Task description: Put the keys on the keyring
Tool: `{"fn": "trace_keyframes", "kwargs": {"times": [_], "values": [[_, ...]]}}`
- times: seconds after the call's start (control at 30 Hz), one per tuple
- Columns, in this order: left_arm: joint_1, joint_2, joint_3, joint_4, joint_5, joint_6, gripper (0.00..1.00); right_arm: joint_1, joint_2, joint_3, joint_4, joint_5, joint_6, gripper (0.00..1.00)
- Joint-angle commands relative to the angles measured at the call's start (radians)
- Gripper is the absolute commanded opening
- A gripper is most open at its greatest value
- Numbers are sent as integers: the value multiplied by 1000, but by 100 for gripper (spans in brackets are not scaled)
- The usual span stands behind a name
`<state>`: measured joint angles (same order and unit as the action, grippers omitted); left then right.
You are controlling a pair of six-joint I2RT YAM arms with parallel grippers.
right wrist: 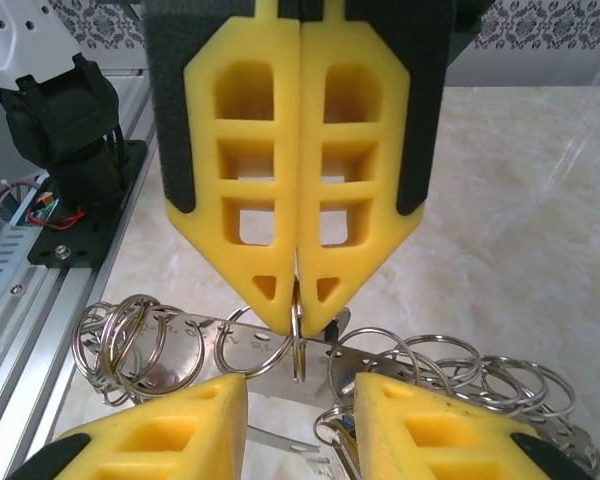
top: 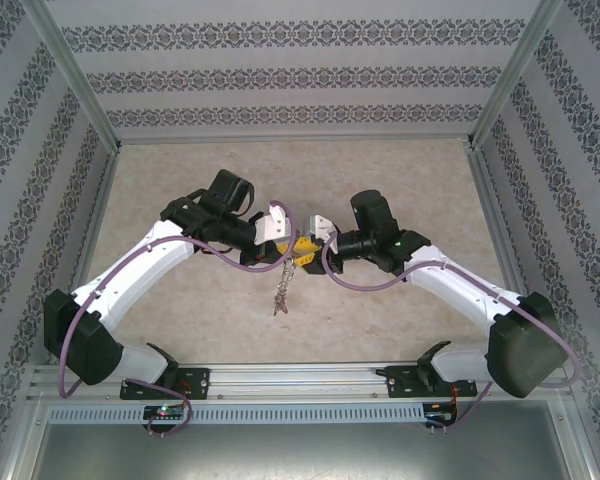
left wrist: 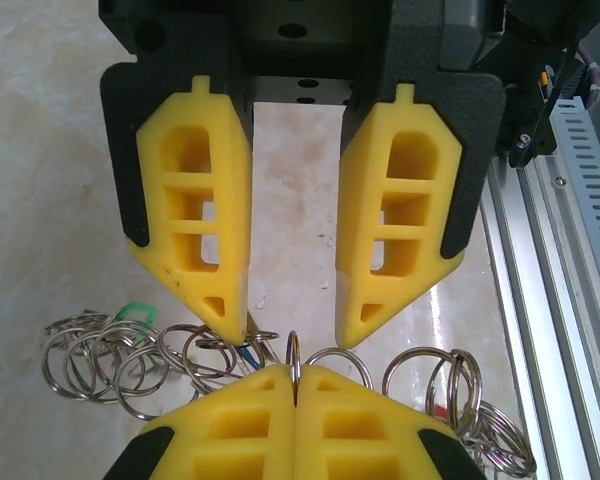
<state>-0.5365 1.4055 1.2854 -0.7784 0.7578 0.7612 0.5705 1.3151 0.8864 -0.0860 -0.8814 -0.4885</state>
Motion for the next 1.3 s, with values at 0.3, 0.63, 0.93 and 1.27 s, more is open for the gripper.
{"fn": "trace_keyframes", "kwargs": {"times": [0.3, 0.63, 0.93, 1.27], "values": [[-11, 17, 58, -9, 54, 6, 0, 15, 26, 29, 80, -57, 58, 11], [-7, 25, 68, 24, 88, -26, 0, 32, 26, 12, 145, -64, 106, 0], [36, -10, 57, 47, 45, -89, 24, -4, -43, -170, 559, 62, 332, 0], [49, -65, -9, 117, 21, -105, 42, -8, -126, -320, 870, 198, 401, 0]]}}
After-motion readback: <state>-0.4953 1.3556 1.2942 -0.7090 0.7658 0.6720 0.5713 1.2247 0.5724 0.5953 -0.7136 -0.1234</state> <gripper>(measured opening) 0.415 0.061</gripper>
